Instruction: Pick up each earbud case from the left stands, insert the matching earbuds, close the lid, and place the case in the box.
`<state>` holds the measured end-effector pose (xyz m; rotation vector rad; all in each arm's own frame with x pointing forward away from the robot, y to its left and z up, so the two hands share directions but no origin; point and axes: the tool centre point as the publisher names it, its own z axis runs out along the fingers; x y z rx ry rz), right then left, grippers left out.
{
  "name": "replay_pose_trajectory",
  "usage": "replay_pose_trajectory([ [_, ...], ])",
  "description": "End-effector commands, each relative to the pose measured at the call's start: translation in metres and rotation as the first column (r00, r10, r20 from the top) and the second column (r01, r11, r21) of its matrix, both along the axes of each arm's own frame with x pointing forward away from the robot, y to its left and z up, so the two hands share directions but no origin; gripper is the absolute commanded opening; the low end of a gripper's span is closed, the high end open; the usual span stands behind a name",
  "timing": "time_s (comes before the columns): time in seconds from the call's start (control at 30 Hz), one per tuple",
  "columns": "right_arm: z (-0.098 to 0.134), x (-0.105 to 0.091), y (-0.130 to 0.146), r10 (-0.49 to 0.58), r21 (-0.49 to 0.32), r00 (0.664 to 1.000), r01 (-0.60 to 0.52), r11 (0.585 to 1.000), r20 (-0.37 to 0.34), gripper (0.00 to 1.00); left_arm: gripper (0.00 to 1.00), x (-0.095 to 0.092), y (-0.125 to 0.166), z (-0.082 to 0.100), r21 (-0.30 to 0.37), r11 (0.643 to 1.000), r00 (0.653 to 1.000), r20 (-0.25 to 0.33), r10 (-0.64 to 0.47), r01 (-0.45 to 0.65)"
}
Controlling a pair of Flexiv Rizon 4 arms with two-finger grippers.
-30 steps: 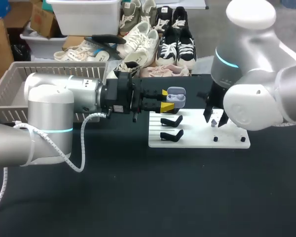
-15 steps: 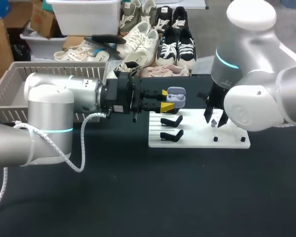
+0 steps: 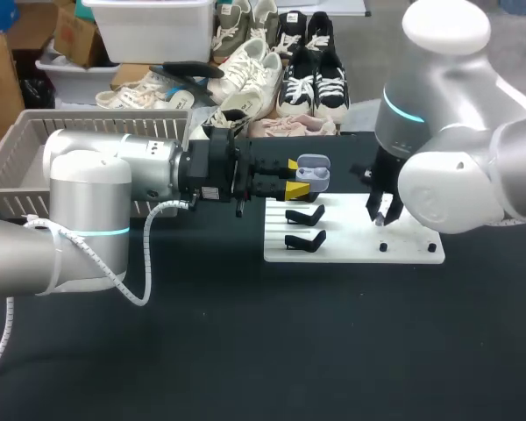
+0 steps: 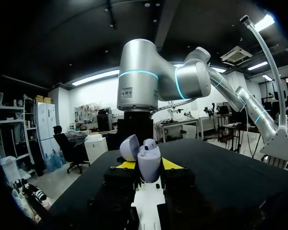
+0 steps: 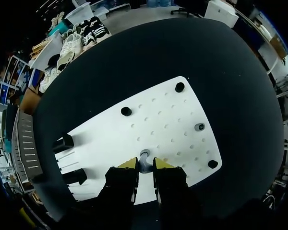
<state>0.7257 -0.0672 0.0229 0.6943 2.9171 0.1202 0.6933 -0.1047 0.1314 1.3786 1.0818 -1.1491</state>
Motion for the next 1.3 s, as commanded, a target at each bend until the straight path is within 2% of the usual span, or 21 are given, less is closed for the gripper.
replay_pose_trajectory([
  [0.03, 0.0, -0.001, -0.002, -0.002, -0.002, 1.0, 0.002, 1.0, -0.002, 0.0, 0.0, 0.0, 0.0, 0.0, -0.001, 1.0, 1.0, 0.001, 0.002, -0.002],
  [0.37, 0.019, -0.014, -0.007, -0.001, 0.008, 1.0, 0.0, 1.0, 0.029, 0.0, 0.0, 0.0, 0.0, 0.0, -0.001, 1.0, 1.0, 0.001, 0.002, -0.002],
  [0.57, 0.039, -0.027, -0.011, 0.013, 0.032, 0.998, -0.014, 0.999, 0.057, 0.0, 0.0, 0.0, 0.0, 0.0, -0.001, 1.0, 1.0, 0.001, 0.002, -0.002],
  [0.73, 0.061, -0.037, -0.013, 0.06, 0.084, 0.995, -0.066, 0.994, 0.075, 0.0, 0.0, 0.0, 0.0, 0.0, -0.001, 1.0, 1.0, 0.001, 0.002, -0.002],
  [0.93, 0.108, -0.053, -0.007, 0.174, 0.191, 0.981, -0.187, 0.964, 0.083, 0.0, 0.0, 0.0, 0.0, 0.0, -0.001, 1.0, 1.0, 0.001, 0.002, -0.002],
  [1.0, 0.125, -0.057, -0.005, 0.222, 0.205, 0.972, -0.233, 0.951, 0.079, 0.0, 0.0, 0.0, 0.0, 0.0, -0.001, 1.0, 1.0, 0.001, 0.002, -0.002],
  [1.13, 0.159, -0.068, -0.001, 0.31, 0.191, 0.949, -0.317, 0.929, 0.064, 0.0, 0.0, 0.0, 0.0, 0.0, -0.001, 1.0, 1.0, 0.001, 0.002, -0.002],
  [1.3, 0.192, -0.081, 0.013, 0.406, 0.156, 0.914, -0.402, 0.902, 0.011, 0.0, 0.0, 0.0, 0.0, 0.0, -0.001, 1.0, 1.0, 0.001, 0.002, -0.002],
])
